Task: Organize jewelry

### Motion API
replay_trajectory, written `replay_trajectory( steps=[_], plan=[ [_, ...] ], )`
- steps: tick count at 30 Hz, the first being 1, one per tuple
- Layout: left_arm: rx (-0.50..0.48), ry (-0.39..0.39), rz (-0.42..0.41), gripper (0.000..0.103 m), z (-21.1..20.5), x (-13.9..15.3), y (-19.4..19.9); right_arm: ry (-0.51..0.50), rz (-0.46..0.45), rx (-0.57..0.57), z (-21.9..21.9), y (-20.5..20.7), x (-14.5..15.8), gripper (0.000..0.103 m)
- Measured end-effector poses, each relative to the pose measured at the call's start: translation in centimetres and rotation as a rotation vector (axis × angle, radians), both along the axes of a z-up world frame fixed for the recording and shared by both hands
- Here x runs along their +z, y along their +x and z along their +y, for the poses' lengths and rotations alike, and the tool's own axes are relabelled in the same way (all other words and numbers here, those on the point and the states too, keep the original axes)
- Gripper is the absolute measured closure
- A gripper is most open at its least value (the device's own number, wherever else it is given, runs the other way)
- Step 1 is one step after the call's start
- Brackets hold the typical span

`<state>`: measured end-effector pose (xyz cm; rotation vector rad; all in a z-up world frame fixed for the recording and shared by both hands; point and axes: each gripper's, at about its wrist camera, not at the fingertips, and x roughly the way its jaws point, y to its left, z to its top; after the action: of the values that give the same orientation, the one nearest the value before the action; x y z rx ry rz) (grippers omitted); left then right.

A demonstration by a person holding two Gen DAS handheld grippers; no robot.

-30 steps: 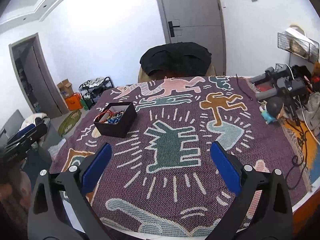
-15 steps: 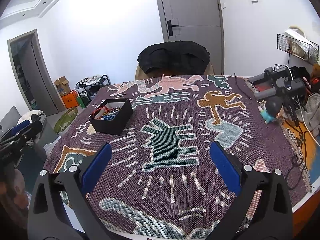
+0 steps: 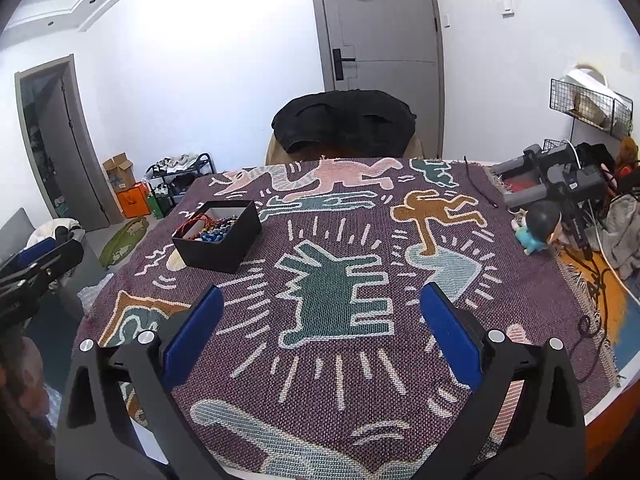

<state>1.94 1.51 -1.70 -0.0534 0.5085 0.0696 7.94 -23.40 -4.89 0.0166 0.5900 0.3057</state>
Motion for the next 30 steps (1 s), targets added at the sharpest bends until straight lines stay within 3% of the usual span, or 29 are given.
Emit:
replay_trajectory(
  steps=[30],
  plan=[
    [0.002,0.007,0.010,0.008,0.13,-0.49,0.21,-0.011,0.011,0.006,0.63,-0.02,-0.79,0.005]
  ],
)
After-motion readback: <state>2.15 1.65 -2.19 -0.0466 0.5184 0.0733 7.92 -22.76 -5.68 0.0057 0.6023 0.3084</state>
